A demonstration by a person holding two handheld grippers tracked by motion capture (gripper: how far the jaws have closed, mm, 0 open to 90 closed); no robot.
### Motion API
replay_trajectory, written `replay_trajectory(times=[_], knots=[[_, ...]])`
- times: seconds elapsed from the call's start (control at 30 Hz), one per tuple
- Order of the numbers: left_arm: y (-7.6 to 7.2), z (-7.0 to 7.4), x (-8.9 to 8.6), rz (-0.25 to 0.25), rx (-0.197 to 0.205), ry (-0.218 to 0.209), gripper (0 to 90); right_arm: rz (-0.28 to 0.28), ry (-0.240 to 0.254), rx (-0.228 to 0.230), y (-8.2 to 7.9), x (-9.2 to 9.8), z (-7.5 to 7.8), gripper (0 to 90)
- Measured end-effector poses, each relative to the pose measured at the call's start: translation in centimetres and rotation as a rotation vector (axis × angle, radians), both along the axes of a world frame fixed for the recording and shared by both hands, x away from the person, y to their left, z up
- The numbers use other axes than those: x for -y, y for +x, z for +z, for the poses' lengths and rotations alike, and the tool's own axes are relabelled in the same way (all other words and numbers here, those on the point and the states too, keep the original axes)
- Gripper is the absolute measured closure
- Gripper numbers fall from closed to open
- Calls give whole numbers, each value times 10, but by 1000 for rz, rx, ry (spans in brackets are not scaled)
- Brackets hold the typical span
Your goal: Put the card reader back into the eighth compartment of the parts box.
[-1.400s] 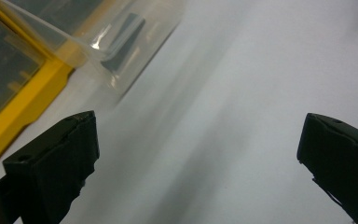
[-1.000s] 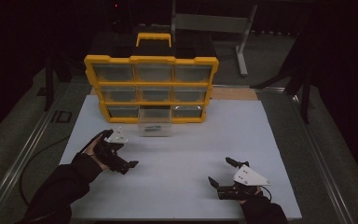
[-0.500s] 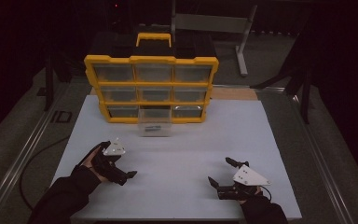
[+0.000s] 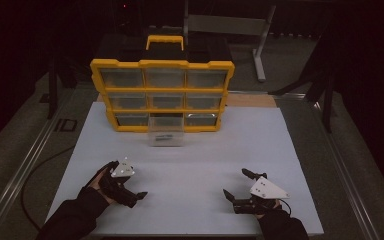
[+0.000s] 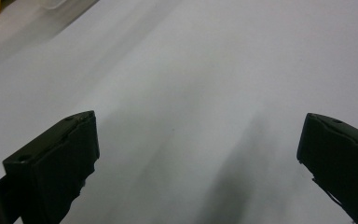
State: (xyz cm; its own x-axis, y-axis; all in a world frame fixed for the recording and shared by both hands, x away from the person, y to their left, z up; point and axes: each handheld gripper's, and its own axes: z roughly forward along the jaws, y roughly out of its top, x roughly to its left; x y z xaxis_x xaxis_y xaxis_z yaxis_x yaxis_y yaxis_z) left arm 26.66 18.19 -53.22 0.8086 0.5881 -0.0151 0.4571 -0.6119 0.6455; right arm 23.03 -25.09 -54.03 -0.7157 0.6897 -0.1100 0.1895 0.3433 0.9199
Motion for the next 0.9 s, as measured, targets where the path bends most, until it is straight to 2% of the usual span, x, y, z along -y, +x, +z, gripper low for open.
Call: replay_trajectory(times=[0.23,0.5,0.9], knots=[[-6,-4,1,33,4,-9,2,0,-1,2,0,1,0,86],[-7,-7,-1,40,14,-13,2,-2,2,3,-1,1,1,86],[-7,-12,-2,34,1,-13,2,1,-5,3,0,0,0,86]])
